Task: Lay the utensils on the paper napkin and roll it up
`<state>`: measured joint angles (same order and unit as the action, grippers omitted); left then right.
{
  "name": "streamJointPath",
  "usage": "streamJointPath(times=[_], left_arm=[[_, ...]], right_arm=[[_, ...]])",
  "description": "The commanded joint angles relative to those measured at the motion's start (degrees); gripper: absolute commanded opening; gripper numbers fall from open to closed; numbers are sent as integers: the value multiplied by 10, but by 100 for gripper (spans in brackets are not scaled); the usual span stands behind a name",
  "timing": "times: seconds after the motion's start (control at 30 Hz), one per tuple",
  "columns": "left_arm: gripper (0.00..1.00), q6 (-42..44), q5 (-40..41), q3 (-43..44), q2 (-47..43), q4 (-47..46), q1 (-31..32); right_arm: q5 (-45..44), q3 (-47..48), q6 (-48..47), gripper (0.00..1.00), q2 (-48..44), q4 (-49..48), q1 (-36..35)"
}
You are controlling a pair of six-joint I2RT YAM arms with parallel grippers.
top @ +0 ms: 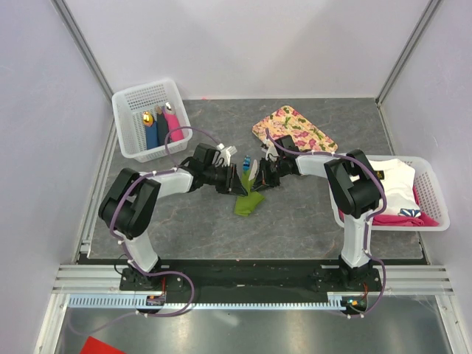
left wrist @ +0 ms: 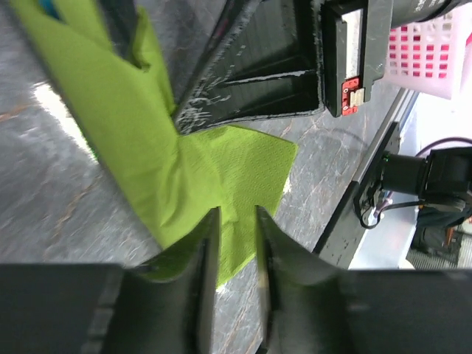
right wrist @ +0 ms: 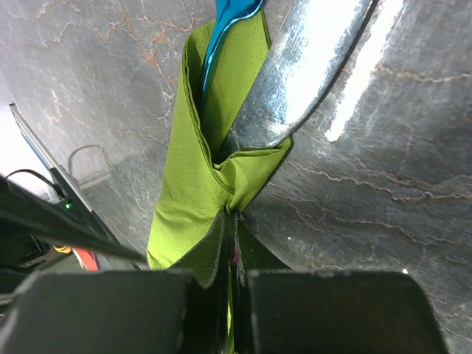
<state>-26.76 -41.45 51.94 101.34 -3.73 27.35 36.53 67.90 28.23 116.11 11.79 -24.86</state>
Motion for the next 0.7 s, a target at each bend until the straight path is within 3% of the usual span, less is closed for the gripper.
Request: streamJointPath(times=[0.0,0.13,0.6,0.67], left_arm=[[26,3,-9,25,18,-4,25],[15,-10,-31,6,29,-12,31],[6,-36,-35,-45,97,-27,31],[5,-38,-26,-46,106,-23,30]], right_arm=[[-38,-23,-10,0,22,18,-3],[-43,-26,-8,0,21,18,-1],[-32,-22,-10,0,8,12,4],[-24,-16,-9,12,-12,13,8]])
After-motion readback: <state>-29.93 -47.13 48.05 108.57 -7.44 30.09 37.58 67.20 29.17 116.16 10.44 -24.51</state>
